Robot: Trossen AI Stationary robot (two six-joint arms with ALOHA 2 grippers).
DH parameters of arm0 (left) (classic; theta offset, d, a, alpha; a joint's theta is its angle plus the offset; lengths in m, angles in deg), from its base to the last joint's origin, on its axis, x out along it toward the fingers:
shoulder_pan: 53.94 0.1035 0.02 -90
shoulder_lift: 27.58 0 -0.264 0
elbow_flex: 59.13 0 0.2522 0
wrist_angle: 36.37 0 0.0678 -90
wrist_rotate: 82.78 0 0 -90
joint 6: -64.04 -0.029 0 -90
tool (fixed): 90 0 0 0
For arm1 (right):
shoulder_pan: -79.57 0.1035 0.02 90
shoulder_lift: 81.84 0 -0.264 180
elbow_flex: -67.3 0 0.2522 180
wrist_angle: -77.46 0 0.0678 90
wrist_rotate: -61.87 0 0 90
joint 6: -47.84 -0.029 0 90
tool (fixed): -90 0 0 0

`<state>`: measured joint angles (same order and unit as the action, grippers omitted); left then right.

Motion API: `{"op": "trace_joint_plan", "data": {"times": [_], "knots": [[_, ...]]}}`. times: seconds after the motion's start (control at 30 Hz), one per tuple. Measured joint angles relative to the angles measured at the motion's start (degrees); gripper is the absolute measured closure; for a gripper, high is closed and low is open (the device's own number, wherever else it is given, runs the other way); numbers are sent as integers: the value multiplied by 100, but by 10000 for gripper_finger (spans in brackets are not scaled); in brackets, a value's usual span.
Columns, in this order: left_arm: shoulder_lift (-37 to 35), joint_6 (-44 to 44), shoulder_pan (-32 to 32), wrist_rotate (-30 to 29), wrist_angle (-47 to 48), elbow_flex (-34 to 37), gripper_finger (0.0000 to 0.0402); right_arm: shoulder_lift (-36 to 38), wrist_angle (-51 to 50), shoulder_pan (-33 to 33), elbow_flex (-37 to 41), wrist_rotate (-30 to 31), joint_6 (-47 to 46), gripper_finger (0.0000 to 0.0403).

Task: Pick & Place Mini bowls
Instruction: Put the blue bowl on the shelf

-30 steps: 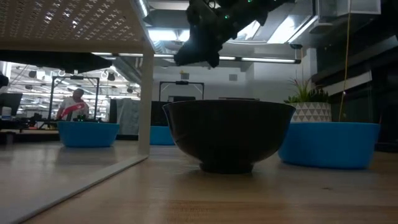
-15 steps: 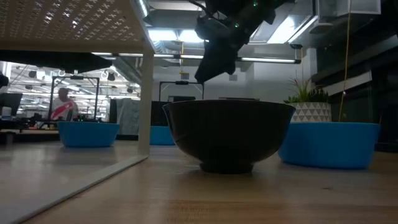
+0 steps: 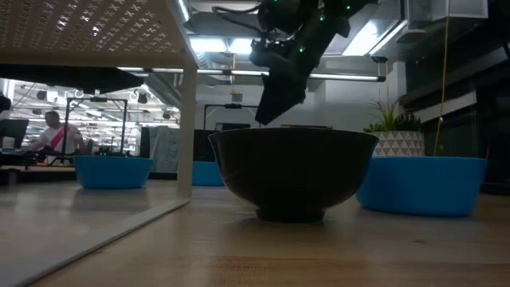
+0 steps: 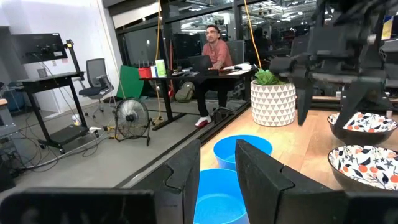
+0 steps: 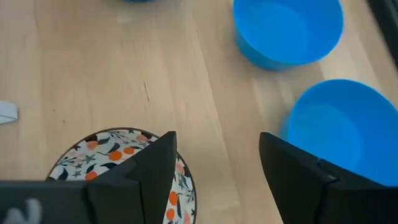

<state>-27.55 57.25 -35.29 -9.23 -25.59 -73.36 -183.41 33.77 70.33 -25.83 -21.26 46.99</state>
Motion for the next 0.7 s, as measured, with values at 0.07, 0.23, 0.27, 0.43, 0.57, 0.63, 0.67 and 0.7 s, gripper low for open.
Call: {"op": "trace_joint_plan", "data": {"times": [0.07,0.23,0.27,0.43,0.57,0.63,0.67,0.7], "knots": [[0,0,0,-2,0,0,304,-117,-2,-85,0,0,13,179],[0,0,-2,-1,0,0,304,-394,13,-345,0,22,163,192],[0,0,-1,0,0,0,304,-450,41,-392,0,20,185,194],[0,0,0,-2,0,0,304,-683,146,-577,0,10,400,204],[0,0,0,-2,0,0,304,-847,274,-686,0,13,614,209],[0,0,0,0,0,0,304,-939,329,-728,0,91,652,211],[0,0,-2,-2,0,0,304,-980,337,-745,0,110,673,212],[0,0,-2,-2,0,0,304,-1021,332,-760,0,111,723,213]]}}
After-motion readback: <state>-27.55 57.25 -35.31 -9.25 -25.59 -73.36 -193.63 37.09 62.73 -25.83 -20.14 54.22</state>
